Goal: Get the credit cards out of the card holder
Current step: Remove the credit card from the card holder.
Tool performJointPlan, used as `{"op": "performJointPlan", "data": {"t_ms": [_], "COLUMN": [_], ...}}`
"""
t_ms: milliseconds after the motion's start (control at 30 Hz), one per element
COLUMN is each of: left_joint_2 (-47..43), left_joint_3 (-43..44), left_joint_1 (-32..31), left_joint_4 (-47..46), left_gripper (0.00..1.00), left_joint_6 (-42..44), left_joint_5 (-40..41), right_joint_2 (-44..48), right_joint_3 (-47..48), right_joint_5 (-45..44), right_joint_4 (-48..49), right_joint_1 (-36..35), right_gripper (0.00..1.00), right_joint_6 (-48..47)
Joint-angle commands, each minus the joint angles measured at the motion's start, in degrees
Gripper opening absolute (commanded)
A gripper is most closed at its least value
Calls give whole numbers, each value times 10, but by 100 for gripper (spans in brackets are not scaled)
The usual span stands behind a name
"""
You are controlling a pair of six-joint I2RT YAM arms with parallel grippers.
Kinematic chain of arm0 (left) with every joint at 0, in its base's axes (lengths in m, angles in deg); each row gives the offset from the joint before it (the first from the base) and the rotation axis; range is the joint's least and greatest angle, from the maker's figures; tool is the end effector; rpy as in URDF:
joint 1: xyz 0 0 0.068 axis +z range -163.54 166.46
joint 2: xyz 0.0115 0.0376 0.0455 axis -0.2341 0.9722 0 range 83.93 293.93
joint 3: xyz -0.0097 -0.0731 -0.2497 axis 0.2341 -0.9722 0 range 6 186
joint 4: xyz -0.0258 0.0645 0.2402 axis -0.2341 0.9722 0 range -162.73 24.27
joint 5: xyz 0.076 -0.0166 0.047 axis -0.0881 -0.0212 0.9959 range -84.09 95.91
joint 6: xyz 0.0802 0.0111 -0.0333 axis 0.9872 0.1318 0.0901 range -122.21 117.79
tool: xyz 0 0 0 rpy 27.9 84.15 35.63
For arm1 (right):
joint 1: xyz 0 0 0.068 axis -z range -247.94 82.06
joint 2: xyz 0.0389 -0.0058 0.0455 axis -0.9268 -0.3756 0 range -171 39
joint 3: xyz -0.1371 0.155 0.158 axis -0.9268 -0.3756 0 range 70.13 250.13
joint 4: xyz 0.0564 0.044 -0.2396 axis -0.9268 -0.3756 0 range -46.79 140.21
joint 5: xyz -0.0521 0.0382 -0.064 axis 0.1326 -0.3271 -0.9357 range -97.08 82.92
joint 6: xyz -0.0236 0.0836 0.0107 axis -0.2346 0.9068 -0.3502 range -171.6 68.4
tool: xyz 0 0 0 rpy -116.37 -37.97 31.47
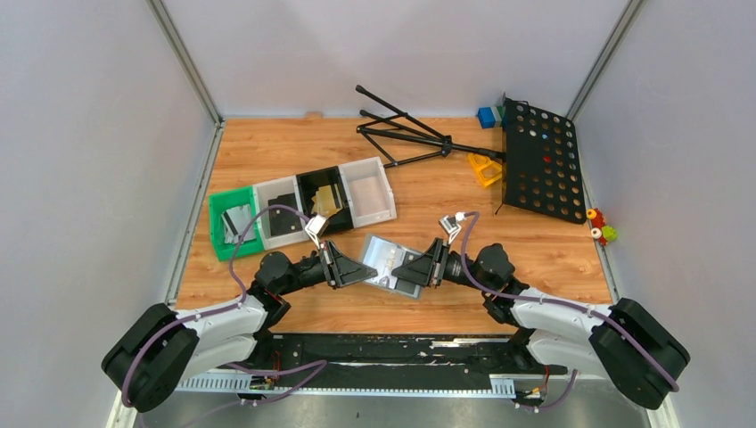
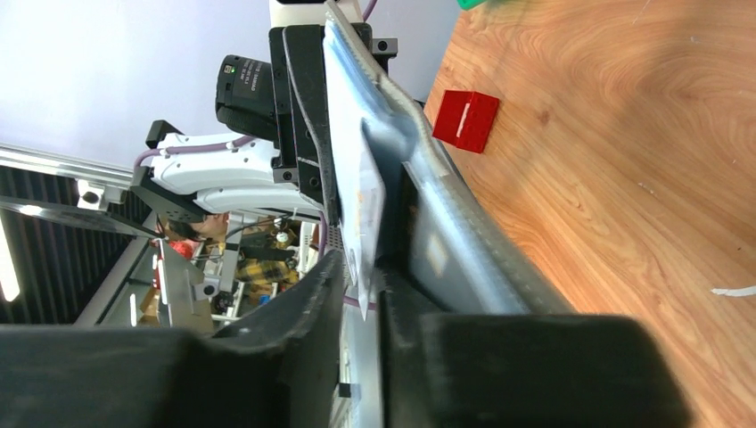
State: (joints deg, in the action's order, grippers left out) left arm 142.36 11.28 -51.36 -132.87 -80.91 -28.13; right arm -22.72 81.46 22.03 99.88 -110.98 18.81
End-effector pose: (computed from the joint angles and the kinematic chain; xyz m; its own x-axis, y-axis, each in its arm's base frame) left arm 0.1419 -0.1653 0.1940 -0.9098 -0.3224 -0.2613 0.2798 -0.0116 -0.9600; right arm 0.1479 0.1896 0.1918 -0.8998 0.2860 -0.3295 -0.3105 0.1109 0.9441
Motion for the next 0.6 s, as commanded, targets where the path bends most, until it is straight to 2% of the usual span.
{"op": "performJointPlan", "data": {"t_ms": [0,67,333,567], "left_joint_2": [-11,-12,-71,-145], "left_joint_3": [15,16,35,65], "left_joint_1": [-7,-6,21,50], "left_joint_4": [-47,-42,120,365], "left_gripper": [0,0,0,0], "left_joint_6": [7,7,64,162], "left_joint_5": [-15,-10,4,33], "right_joint_2": [-4,1,57,148], "right_joint_3": [18,15,-14,4], "right_joint_5": [4,-2,-33,-82], "right_joint_4": [7,-11,-109,-302], "right_joint_1": [1,1,3,7], "right_gripper": [11,0,0,0], "right_joint_6": [-10,-13,-46,-115]}}
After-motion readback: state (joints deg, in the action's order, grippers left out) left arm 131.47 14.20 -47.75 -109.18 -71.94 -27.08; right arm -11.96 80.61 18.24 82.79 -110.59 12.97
